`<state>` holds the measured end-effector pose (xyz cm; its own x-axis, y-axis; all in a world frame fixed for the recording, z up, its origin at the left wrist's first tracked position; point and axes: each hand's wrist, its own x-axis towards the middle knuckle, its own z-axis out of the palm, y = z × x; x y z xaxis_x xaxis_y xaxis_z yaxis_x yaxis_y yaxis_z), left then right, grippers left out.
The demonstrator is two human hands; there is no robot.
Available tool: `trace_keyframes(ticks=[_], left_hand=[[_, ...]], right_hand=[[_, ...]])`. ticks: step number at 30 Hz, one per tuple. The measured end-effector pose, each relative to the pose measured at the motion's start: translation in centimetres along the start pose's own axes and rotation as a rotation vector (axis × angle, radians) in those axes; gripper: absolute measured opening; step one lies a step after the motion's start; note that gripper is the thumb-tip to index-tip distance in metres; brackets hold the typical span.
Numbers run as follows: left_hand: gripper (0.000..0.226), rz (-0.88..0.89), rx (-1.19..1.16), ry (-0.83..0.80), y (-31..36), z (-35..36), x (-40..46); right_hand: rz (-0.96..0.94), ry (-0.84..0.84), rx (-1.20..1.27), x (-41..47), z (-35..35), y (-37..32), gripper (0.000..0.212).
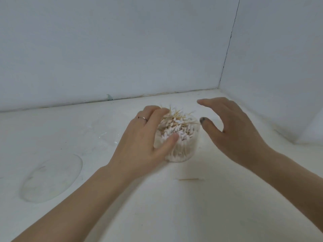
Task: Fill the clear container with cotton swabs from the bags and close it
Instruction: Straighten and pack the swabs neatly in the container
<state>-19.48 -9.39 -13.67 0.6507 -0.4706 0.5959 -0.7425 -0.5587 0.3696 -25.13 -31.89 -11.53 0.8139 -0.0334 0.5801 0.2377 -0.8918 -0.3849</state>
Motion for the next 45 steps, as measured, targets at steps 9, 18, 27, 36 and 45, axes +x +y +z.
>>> trace_keyframes(ticks=[9,18,27,36,45], left_hand=[[0.015,-0.096,0.086,-0.141,-1.2,0.2,4.7],[0.019,-0.114,0.08,-0.242,-1.4,-0.6,5.4],[0.009,-0.043,0.042,-0.236,-2.0,-1.1,5.9],[0.01,-0.019,0.041,-0.162,-2.1,-2.5,6.0],[0.007,-0.106,-0.06,-0.093,-0.8,-3.7,6.1]], right_hand=[[0.159,-0.219,0.125,2.3,0.9,0.7,0.008],[0.253,-0.221,0.399,2.8,0.2,-0.3,0.009],[0.223,-0.134,0.369,3.7,-1.1,-1.1,0.014],[0.141,-0.244,0.252,5.2,-5.7,-3.2,0.015],[0.32,-0.313,0.56,5.3,-5.3,-3.9,0.01]])
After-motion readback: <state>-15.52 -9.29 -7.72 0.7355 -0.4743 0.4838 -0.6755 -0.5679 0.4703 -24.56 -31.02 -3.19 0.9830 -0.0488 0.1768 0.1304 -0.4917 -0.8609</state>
